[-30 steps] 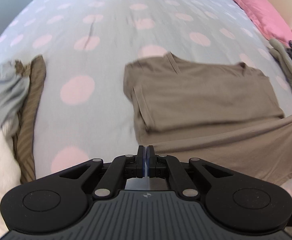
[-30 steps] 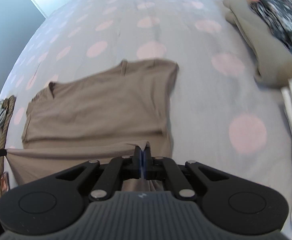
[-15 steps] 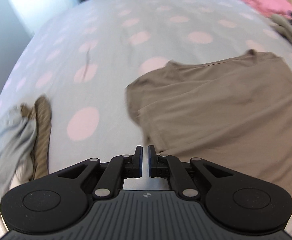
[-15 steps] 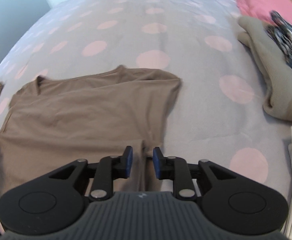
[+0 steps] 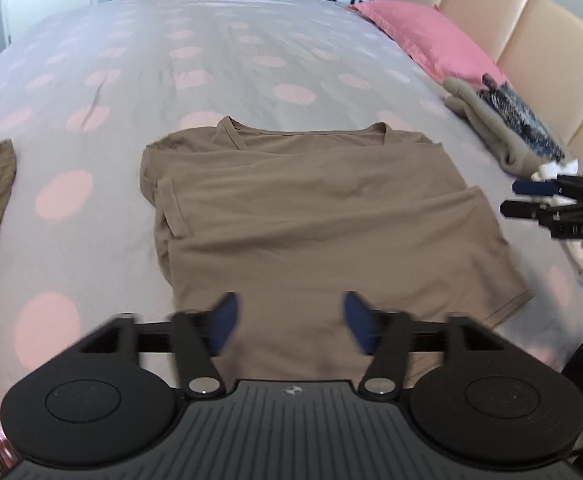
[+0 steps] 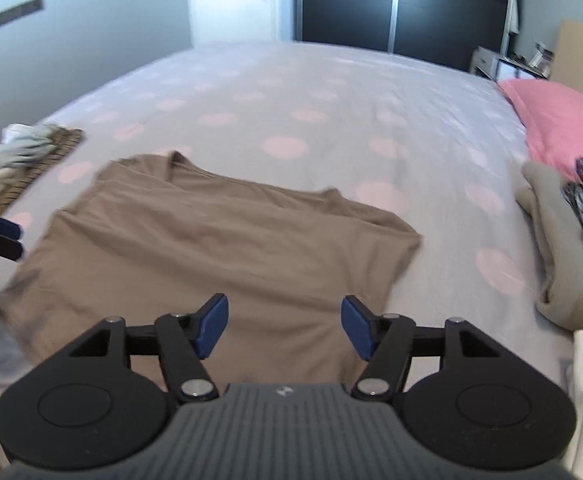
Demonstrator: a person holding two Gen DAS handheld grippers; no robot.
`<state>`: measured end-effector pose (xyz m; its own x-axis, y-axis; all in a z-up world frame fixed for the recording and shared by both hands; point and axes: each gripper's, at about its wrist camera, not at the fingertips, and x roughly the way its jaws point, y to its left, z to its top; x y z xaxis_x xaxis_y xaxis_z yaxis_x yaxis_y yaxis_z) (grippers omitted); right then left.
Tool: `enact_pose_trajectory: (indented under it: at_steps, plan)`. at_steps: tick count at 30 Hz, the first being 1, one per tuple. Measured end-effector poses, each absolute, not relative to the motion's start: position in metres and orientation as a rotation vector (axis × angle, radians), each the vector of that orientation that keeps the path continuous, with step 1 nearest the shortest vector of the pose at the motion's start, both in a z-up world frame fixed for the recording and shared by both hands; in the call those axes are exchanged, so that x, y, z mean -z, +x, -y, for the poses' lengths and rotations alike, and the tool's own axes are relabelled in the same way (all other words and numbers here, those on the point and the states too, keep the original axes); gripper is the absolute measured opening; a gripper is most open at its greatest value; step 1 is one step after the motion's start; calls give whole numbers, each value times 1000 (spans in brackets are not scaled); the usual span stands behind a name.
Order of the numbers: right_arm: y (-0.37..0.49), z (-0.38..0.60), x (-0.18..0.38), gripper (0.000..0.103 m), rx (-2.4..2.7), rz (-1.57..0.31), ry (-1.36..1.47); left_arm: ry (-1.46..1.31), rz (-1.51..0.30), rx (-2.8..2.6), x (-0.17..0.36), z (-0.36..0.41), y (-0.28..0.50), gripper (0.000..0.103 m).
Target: Fold clothes
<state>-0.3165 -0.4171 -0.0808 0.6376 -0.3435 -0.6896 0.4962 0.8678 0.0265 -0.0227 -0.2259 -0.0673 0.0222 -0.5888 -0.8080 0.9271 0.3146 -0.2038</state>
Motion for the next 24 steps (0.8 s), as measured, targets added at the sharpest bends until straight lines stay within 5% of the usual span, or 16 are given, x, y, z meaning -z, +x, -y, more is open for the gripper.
enact_pose_trajectory:
  at_steps: [2, 6, 15, 17, 20, 21, 24]
  plan:
    - [-318, 413, 78, 81, 486, -743, 263, 410, -978, 1238, 65, 223, -26, 62]
    - [-323, 405, 74, 81, 459, -731, 302, 298, -909, 1264, 53, 213, -31, 66]
    - [-342, 381, 60, 77, 457, -511, 361, 217, -779, 1198, 45, 209, -49, 61]
    - [-339, 379, 59, 68, 455, -532, 343, 266, -769, 1216, 48, 212, -54, 60]
    - [-335, 373, 68, 59, 405, -612, 306, 379, -751, 1235, 54, 213, -65, 42]
    - [-333, 371, 71, 59, 388, -638, 293, 417, -744, 1239, 56, 213, -68, 27]
    - [-328, 365, 80, 56, 336, -718, 254, 543, -720, 1245, 63, 213, -79, 23]
